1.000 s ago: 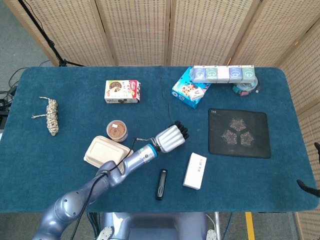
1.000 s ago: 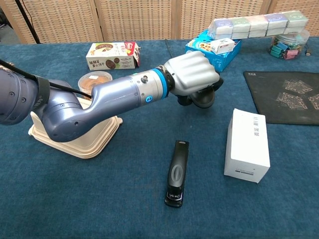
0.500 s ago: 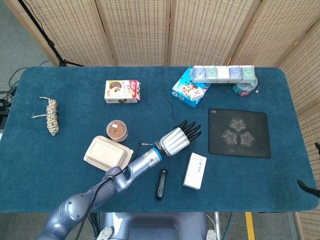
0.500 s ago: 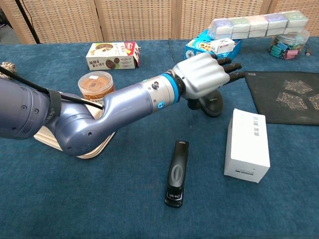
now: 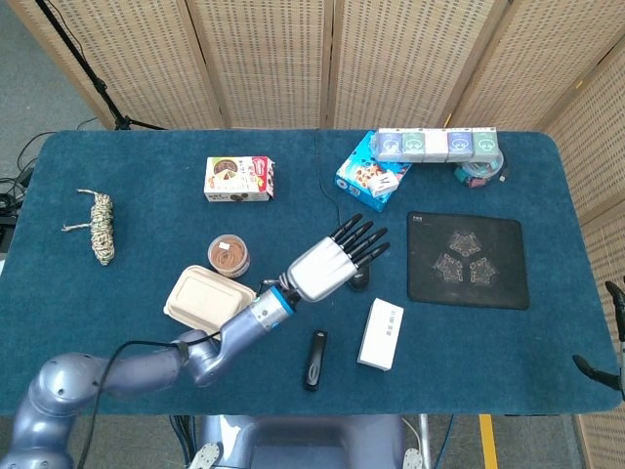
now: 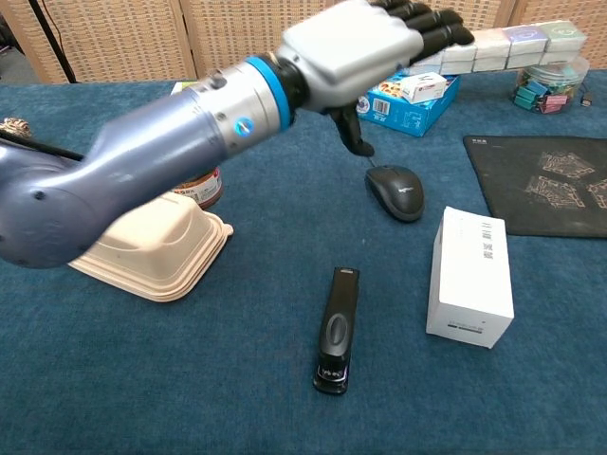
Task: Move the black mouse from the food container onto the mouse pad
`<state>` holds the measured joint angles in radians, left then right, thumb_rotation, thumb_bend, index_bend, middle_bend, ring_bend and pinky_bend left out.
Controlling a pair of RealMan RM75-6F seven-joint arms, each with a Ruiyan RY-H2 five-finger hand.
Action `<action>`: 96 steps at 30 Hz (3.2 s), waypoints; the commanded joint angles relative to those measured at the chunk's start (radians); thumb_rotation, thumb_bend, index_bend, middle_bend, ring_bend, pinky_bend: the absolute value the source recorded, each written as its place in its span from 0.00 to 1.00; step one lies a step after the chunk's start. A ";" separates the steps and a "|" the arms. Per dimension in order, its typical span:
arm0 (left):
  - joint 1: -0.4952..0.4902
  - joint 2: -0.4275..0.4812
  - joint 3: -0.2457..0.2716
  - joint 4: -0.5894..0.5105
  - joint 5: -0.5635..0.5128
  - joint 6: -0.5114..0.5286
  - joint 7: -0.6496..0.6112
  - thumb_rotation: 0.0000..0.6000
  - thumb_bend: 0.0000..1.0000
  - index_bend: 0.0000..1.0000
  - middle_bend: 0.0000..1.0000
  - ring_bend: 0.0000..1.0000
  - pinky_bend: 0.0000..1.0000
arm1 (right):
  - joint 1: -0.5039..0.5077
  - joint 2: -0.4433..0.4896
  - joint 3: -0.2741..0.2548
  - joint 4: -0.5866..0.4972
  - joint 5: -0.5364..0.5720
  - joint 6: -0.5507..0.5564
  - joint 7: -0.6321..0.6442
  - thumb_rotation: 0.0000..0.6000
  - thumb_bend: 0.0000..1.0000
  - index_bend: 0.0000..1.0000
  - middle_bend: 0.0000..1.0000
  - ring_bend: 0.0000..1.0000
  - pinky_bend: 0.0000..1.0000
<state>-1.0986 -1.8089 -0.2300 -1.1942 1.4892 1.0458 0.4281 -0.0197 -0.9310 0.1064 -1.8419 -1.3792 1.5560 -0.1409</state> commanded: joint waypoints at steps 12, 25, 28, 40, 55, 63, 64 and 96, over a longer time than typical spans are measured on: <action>0.476 0.665 0.144 -0.584 -0.041 0.298 -0.104 1.00 0.02 0.00 0.00 0.00 0.00 | 0.037 -0.016 -0.001 -0.009 -0.006 -0.050 -0.043 1.00 0.00 0.00 0.00 0.00 0.00; 0.758 0.741 0.277 -0.456 0.015 0.483 -0.509 1.00 0.02 0.00 0.00 0.00 0.00 | 0.228 -0.084 0.091 -0.153 0.129 -0.227 -0.257 1.00 0.00 0.00 0.00 0.00 0.00; 0.780 0.766 0.268 -0.470 0.021 0.508 -0.522 1.00 0.02 0.00 0.00 0.00 0.00 | 0.285 -0.127 0.116 -0.179 0.188 -0.271 -0.303 1.00 0.00 0.00 0.00 0.00 0.00; 0.847 0.818 0.236 -0.532 -0.025 0.516 -0.521 1.00 0.02 0.00 0.00 0.00 0.00 | 0.572 -0.472 0.214 -0.119 0.556 -0.324 -0.582 1.00 0.00 0.00 0.00 0.00 0.00; 0.881 0.850 0.196 -0.571 -0.067 0.479 -0.522 1.00 0.02 0.00 0.00 0.00 0.00 | 0.863 -0.860 0.360 0.190 0.885 -0.250 -0.734 1.00 0.00 0.00 0.00 0.00 0.00; 0.884 0.857 0.174 -0.562 -0.083 0.450 -0.546 1.00 0.02 0.00 0.00 0.00 0.00 | 0.925 -0.953 0.399 0.306 0.914 -0.242 -0.689 1.00 0.00 0.00 0.00 0.00 0.00; 0.884 0.857 0.172 -0.563 -0.083 0.447 -0.546 1.00 0.02 0.00 0.00 0.00 0.00 | 0.933 -0.966 0.399 0.325 0.914 -0.240 -0.686 1.00 0.00 0.00 0.00 0.00 0.00; 0.901 0.862 0.133 -0.554 -0.095 0.395 -0.574 1.00 0.02 0.00 0.00 0.00 0.00 | 0.949 -1.137 0.395 0.683 0.858 -0.330 -0.564 1.00 0.00 0.08 0.15 0.14 0.37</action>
<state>-0.1976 -0.9466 -0.0968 -1.7481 1.3939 1.4416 -0.1469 0.9323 -2.0701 0.4990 -1.1605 -0.5223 1.2300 -0.7069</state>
